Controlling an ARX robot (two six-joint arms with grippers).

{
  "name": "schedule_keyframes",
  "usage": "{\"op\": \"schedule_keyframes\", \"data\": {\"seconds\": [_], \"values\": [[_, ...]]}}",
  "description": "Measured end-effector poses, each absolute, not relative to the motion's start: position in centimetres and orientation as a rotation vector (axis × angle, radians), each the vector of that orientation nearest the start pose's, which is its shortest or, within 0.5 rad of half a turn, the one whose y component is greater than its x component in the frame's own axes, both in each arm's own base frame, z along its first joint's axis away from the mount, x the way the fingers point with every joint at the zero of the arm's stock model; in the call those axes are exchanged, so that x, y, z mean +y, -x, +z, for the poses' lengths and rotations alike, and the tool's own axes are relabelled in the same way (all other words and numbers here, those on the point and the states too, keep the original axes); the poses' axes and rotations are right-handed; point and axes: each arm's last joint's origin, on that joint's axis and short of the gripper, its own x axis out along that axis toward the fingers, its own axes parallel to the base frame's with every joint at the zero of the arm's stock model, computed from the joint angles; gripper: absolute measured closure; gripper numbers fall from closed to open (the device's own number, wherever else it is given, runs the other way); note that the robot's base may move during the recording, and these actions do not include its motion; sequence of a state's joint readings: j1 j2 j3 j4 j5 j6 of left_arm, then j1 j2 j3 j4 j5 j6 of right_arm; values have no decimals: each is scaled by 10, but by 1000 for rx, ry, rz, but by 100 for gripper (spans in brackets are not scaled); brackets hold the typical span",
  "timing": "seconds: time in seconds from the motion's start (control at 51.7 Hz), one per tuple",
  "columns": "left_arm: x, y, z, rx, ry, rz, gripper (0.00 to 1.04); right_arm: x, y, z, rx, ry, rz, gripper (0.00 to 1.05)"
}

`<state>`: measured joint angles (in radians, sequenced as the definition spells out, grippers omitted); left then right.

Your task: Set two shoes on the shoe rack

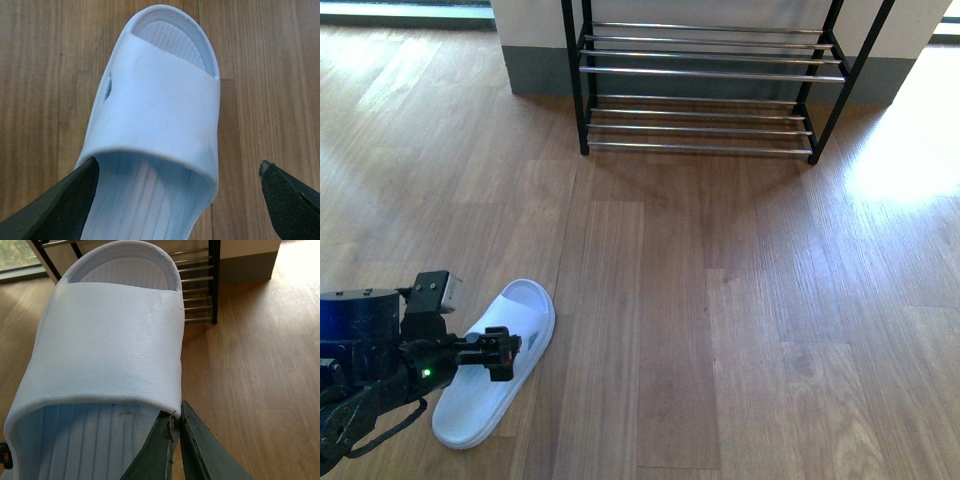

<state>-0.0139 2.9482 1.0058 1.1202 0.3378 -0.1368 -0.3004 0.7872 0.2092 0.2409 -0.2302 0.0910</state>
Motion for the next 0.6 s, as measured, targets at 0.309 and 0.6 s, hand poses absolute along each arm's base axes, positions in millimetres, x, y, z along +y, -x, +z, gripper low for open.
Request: {"op": "schedule_keyframes", "data": {"seconds": [0.309,0.6], "values": [[-24,-315,-173,821,323,-355,9,-42,-157,175,322,-179,-84,104],[-24,-304,-173,828,347,-347,22,-42,-157,175,322,-179,-84,104]]}}
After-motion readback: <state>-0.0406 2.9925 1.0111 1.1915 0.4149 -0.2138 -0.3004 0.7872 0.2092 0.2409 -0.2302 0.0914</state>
